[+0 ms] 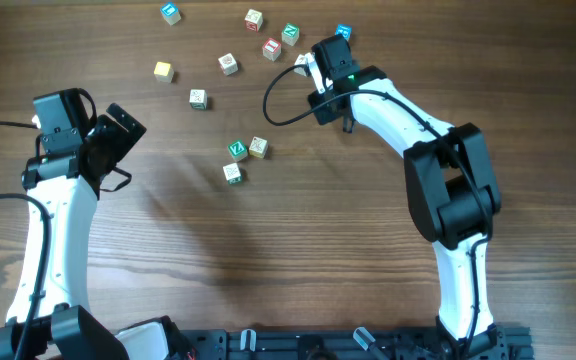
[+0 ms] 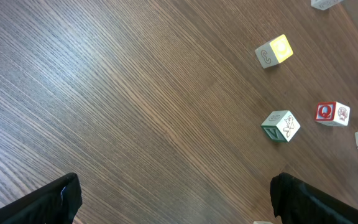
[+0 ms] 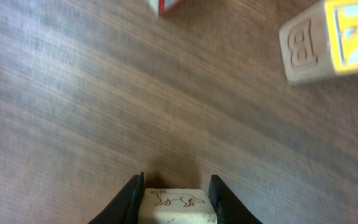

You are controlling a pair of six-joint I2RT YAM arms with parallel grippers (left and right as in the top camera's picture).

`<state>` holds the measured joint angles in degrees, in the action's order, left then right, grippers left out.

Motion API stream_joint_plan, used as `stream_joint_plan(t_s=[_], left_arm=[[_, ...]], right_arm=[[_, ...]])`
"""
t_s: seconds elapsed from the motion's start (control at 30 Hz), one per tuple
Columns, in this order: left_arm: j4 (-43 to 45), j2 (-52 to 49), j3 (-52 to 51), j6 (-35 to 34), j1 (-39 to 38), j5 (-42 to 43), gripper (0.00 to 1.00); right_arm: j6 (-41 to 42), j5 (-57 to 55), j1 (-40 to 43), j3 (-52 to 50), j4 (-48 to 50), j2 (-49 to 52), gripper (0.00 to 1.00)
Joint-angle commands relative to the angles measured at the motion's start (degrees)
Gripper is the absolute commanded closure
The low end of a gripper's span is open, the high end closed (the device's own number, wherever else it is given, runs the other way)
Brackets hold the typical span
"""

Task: Form a circle
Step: 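Carry the block toward the Z and W blocks and lower it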

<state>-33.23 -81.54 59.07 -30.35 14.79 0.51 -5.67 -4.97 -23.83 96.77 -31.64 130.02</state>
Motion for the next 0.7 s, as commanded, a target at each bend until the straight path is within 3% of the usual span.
stream_joint_plan(t_s=[0.0, 0.13, 0.3, 0.4, 0.5, 0.67], left_arm=[[0.15, 0.00, 0.20, -0.33, 0.24, 0.04, 0.00], [0.15, 0.00, 0.20, -0.33, 0.24, 0.04, 0.00], [0.15, 0.00, 0.20, -0.33, 0.24, 0.04, 0.00], [0.15, 0.00, 0.20, -0.33, 0.24, 0.04, 0.00], [0.15, 0.00, 0.20, -0.33, 0.24, 0.04, 0.00], [0.15, 0.00, 0.20, -0.33, 0.24, 0.04, 0.00]], right_arm=[[0.28, 0.63, -1.29, -0.09, -3.48, -6.69, 0.72], [0.26, 11.61, -6.14, -0.09, -13.07, -11.91, 0.72], [1.81, 15.80, -14.62, -1.53, -21.81, -11.19, 0.73], [1.79, 14.80, -19.69, -6.95, -18.29, -11.19, 0.72], [1.31, 7.04, -21.55, -12.11, -12.39, -11.19, 0.72], [-3.65, 4.09, -21.59, -12.52, -4.85, -11.08, 0.72]])
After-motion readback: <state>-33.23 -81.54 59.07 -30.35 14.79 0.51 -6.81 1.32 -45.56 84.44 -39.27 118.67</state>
